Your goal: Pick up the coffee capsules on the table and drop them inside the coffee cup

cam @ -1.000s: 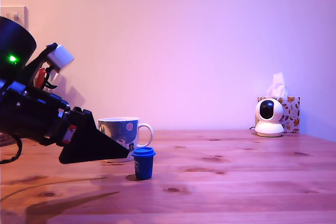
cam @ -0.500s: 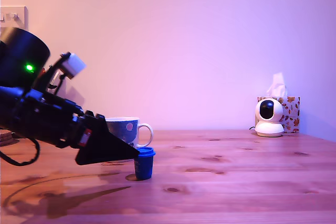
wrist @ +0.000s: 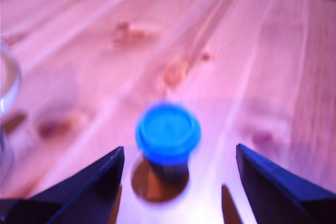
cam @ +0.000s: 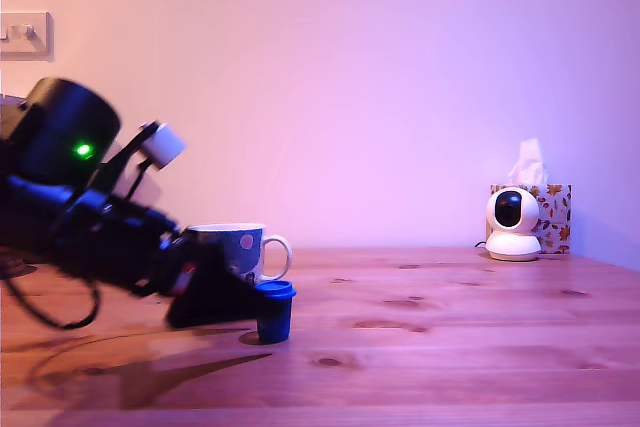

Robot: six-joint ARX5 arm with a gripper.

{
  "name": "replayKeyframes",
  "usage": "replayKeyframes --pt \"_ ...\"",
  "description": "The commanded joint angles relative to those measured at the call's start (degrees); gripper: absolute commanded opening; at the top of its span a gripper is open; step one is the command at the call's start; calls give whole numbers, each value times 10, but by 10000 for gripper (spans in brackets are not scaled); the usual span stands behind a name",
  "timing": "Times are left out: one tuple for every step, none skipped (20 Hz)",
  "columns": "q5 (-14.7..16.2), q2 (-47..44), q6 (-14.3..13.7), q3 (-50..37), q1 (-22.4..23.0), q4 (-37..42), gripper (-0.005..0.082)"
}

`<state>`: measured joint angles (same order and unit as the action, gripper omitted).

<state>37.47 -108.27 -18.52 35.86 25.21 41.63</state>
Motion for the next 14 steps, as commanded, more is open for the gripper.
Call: replayKeyframes --pt "3 -24 1 9 6 3 617" --pt "2 -29 1 14 9 3 617" --pt "2 -35 1 19 11 2 617" --pt "2 -38 1 23 12 3 617" --pt "2 -41 1 28 12 2 617" --pt "2 -46 1 34 13 2 617" --pt "2 -47 1 39 14 -1 617" --pt "2 -52 1 44 14 -2 617" --pt "2 -56 1 47 15 -3 617" --pt "2 -62 1 51 16 -5 617" --pt "2 -66 1 54 18 -9 617" --pt "2 -69 1 56 19 -14 617" --pt "2 -69 1 56 21 -16 617" --pt "0 -69 1 56 24 -15 617"
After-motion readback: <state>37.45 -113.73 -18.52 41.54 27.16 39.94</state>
